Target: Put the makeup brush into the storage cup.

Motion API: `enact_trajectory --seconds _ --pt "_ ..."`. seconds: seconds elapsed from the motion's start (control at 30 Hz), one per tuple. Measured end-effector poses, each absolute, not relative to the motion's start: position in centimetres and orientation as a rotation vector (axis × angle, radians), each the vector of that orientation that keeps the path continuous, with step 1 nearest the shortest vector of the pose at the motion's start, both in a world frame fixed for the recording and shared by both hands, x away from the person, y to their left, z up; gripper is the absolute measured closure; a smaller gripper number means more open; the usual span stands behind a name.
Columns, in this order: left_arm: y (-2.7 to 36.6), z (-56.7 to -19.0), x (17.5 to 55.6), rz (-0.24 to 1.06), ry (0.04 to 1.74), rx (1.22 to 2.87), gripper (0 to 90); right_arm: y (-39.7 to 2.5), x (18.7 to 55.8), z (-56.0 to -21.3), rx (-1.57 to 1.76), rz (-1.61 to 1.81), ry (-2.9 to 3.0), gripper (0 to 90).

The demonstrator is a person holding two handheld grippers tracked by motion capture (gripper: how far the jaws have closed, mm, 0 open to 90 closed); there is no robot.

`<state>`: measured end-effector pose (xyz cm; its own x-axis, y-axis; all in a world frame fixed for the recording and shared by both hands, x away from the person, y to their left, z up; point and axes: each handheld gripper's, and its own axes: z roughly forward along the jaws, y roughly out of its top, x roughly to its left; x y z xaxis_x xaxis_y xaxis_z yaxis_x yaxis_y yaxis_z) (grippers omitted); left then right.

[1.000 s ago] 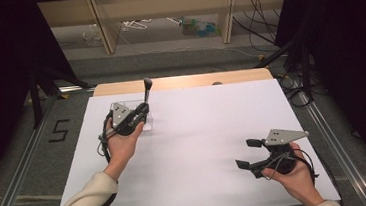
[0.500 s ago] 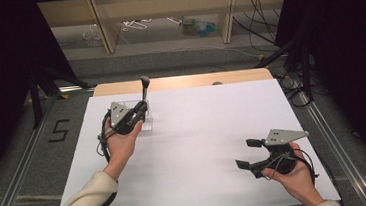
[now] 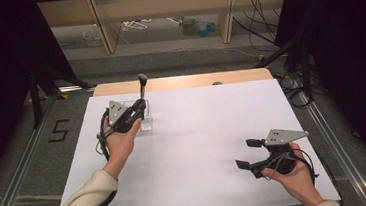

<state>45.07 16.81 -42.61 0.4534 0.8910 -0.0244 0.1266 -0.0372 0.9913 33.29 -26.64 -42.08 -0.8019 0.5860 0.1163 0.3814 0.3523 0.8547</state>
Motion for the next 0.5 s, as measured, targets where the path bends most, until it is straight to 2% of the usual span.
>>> enact_trajectory --seconds 0.5 --pt "16.82 -42.34 45.37 0.79 0.931 1.468 79.0 -26.64 33.29 -42.08 0.874 1.431 2.404 17.1"
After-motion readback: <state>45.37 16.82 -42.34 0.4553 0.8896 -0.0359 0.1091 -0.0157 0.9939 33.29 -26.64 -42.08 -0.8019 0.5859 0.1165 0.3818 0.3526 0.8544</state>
